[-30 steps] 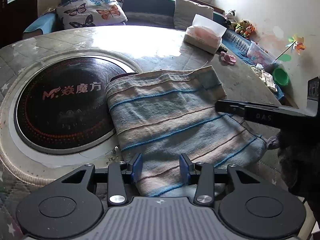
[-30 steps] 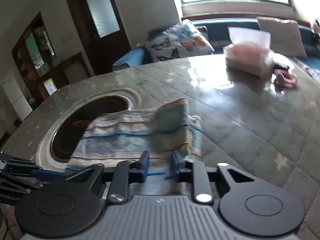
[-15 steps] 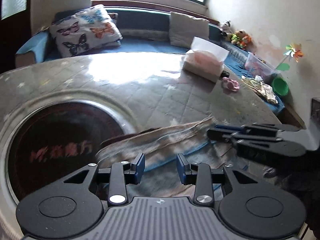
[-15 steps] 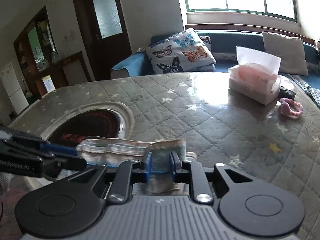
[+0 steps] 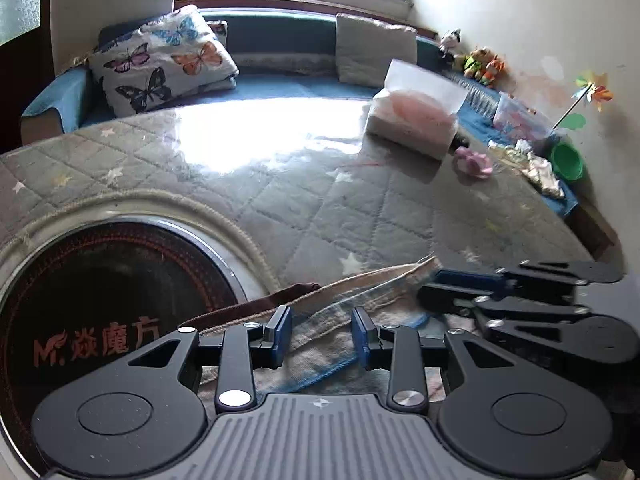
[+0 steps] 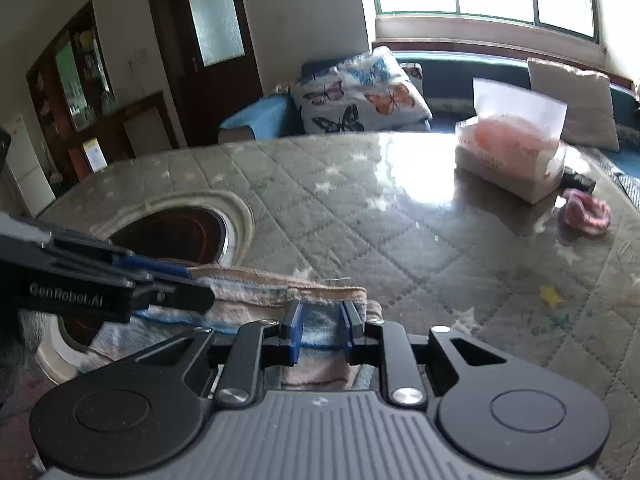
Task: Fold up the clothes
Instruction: 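Lower the folded shirt onto the table and open both grippers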
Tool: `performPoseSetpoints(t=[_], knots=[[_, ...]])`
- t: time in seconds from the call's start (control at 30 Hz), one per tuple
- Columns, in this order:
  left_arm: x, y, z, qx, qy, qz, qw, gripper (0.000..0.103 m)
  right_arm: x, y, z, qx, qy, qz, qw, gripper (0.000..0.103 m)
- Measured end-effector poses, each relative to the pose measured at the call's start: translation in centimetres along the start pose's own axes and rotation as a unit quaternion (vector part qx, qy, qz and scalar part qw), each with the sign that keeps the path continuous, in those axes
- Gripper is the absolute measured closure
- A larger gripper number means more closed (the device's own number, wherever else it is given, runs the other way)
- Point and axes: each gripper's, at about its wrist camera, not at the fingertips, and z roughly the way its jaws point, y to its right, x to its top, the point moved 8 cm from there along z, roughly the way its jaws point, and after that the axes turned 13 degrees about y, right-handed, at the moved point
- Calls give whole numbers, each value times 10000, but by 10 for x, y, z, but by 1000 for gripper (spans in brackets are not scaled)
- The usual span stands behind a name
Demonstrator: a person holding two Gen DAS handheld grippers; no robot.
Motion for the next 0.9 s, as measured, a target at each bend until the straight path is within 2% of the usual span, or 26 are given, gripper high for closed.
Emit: performPoseSetpoints(t=[0.07, 0.13, 0.27, 0.33, 0.4, 0.53, 0.6, 0.67, 0.73, 0.9], knots=[[-1, -1, 3, 16, -10, 5, 10000, 65, 3, -1, -2, -3, 10, -16, 10000, 83], [-1, 0, 0, 24, 29, 15, 10000, 66, 7, -4, -8, -4, 50, -109, 9999, 76], [-1, -2, -12, 80, 94, -7, 9999, 53, 11, -15, -27, 87, 111, -251, 9996, 74], [-4, -3, -22, 99, 130, -18, 9999, 50, 12, -22, -38, 145, 146, -344, 9992, 67], [-7, -4, -33, 115, 168, -32, 9998, 47, 8, -33, -52, 209, 163, -485, 9985, 66], [-20, -2, -62, 117, 246, 27, 9996, 38, -6, -53, -75, 320, 135, -776, 9964, 55], [-29, -1, -77, 101, 283, 84, 9995, 34, -14, -62, -84, 306, 130, -965, 9948, 54], [-39, 2, -93, 55, 324, 206, 9992, 33, -23, -71, -94, 337, 116, -1055, 9938, 49], [-51, 7, -111, 5, 357, 400, 9986, 32, -32, -78, -106, 342, 131, -1044, 9939, 49], [-81, 25, -140, -190, 439, 1084, 9930, 34, -44, -64, -136, 164, 144, -569, 9981, 49]])
